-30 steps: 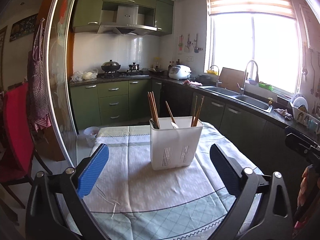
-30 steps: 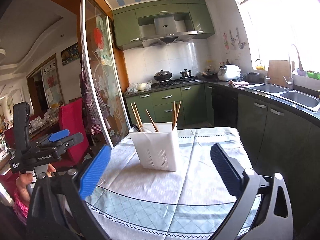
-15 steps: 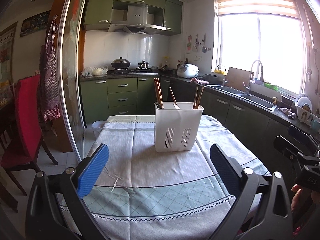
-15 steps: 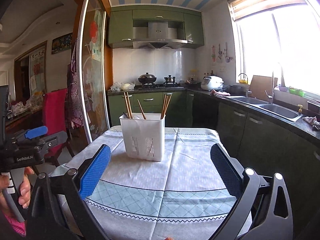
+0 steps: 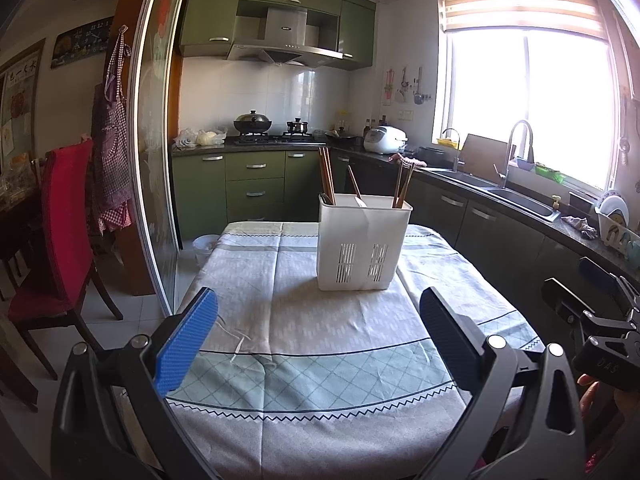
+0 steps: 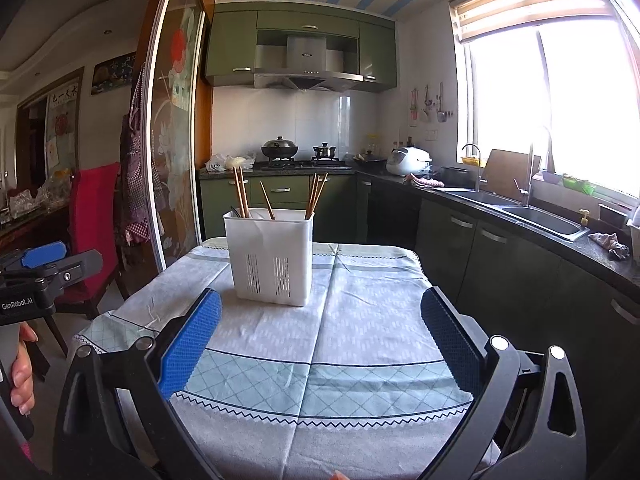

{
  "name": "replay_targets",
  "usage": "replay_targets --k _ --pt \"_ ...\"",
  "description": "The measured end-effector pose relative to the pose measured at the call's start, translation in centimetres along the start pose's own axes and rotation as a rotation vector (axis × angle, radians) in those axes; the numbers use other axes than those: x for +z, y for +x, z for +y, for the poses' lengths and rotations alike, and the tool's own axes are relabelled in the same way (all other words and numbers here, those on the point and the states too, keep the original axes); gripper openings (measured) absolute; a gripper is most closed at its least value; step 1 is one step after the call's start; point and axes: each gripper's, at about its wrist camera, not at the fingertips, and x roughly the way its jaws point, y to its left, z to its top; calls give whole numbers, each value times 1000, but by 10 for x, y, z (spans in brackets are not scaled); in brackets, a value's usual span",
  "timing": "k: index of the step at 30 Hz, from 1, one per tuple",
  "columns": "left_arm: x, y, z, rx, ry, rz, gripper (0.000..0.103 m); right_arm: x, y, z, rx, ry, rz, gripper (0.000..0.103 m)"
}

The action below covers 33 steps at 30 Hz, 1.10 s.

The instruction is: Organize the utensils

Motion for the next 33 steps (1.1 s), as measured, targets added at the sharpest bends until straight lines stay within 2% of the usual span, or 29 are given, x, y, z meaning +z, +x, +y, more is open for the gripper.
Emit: replay_targets --k 14,33 --pt "-2 -4 12 -8 -41 0 96 2 1 10 14 -22 3 99" --pt "-1 -8 7 -10 -20 -7 96 2 0 10 31 -18 3 99"
